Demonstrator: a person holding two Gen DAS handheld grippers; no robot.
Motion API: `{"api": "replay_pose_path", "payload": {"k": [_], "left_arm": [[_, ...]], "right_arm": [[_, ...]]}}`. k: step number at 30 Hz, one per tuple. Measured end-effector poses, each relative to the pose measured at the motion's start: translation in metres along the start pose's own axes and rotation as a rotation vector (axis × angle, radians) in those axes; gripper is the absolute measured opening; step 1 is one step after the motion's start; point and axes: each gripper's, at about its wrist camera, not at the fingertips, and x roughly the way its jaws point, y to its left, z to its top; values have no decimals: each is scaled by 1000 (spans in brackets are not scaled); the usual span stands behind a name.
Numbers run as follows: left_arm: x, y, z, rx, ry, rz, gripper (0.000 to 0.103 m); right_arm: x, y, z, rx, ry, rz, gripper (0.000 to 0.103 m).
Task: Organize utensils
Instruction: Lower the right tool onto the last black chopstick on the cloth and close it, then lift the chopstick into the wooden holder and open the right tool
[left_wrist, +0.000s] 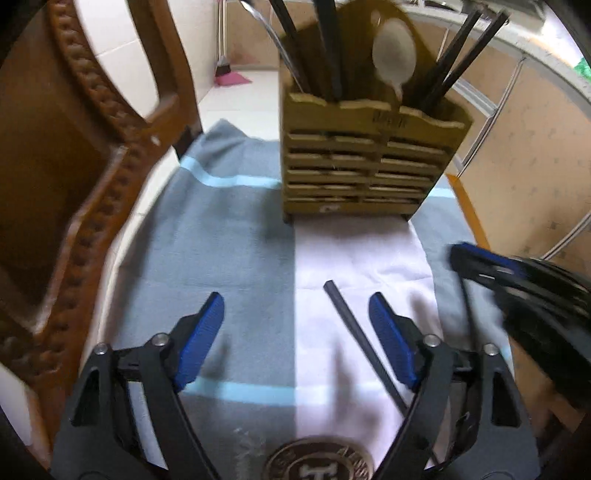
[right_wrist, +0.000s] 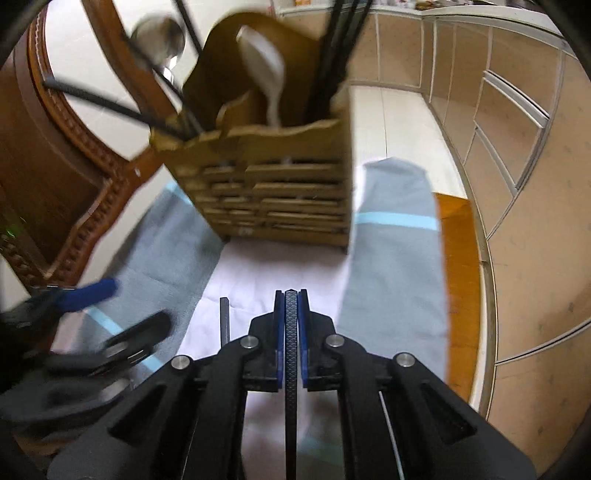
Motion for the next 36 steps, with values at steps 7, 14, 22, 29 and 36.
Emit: {"api": "replay_pose_path", "payload": {"k": [7, 14, 22, 29, 36], "left_arm": [[45, -28, 3, -31, 98, 39, 47], [59, -37, 4, -32, 97, 61, 13], [3, -19, 12, -43, -28, -98, 9], [-102, -6, 7, 34, -254, -167, 7], [-154, 6, 7, 63, -400, -190, 7]], "right_arm": [[-17, -18, -12, 46, -13, 21, 7], [-26, -22, -12, 47, -35, 52, 7], [-56, -10, -5, 47, -86, 73, 7], [-102, 6, -11, 46, -175, 78, 7], [-150, 24, -16, 58, -278, 53, 7]]}}
